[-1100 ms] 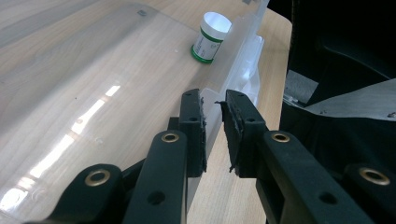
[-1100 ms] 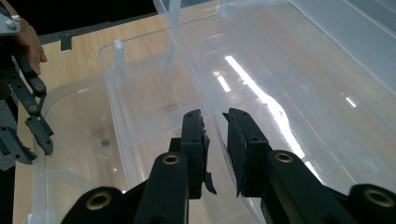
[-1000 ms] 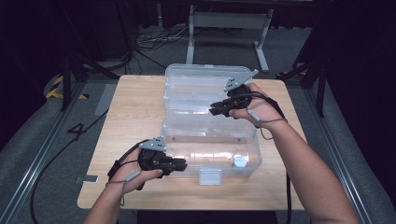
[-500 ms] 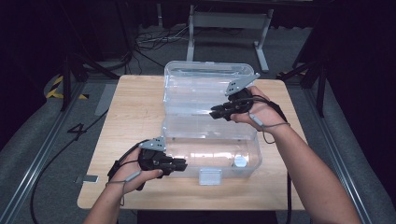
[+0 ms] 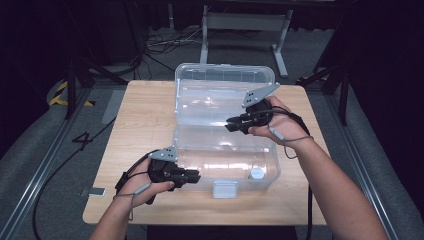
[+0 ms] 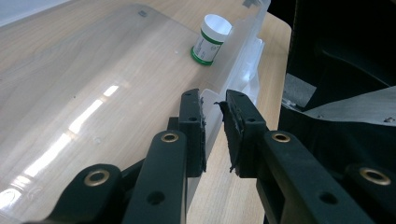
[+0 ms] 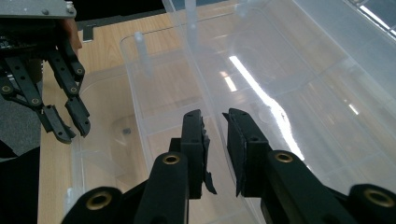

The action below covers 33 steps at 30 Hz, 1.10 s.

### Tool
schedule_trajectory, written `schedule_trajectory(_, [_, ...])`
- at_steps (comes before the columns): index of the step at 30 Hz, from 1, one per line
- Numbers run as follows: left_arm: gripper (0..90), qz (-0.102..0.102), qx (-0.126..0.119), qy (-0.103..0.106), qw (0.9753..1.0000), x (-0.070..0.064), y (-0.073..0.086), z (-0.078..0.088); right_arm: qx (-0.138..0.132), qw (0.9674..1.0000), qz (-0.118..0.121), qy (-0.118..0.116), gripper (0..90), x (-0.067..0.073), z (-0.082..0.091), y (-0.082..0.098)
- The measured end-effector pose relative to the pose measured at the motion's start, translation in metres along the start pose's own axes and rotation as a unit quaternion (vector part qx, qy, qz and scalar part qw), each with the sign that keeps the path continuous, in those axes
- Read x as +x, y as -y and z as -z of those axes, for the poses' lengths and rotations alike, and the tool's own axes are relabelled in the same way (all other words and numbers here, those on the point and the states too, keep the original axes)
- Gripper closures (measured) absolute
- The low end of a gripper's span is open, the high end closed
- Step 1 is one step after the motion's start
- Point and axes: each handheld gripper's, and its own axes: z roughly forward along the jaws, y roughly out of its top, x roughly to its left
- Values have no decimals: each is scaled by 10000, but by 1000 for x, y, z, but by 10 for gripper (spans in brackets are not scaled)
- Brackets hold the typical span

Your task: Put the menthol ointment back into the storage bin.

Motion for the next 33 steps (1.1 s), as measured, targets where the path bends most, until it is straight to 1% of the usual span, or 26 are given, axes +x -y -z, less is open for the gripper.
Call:
schedule_trajectory(1, [776, 12, -2, -2, 10000, 0, 0, 0, -3, 10000, -24, -7, 769, 1, 0, 0])
schedule_trajectory(2, [776, -2, -9, 6, 10000, 0, 0, 0, 1, 10000, 17, -4, 769, 2, 1, 1])
schedule_trajectory(5, [776, 13, -16, 8, 10000, 0, 0, 0, 1, 10000, 10, -20, 769, 4, 1, 1])
schedule_trajectory(6, [776, 15, -15, 8, 10000, 0, 0, 0, -3, 10000, 45, -18, 769, 4, 2, 2])
schedule_trajectory(7, [776, 18, -19, 6, 10000, 0, 0, 0, 1, 10000, 13, -28, 770, 5, 2, 2])
schedule_trajectory(28, [774, 29, -10, 6, 10000, 0, 0, 0, -1, 9999, 113, -81, 776, 17, 4, 6])
schedule_trajectory(29, [773, 36, -9, 16, 10000, 0, 0, -1, 6, 9999, 81, -97, 777, 18, 4, 6])
schedule_trajectory(33, [771, 38, -11, 21, 10000, 1, 0, -1, 11, 9998, 147, -112, 779, 20, 4, 7])
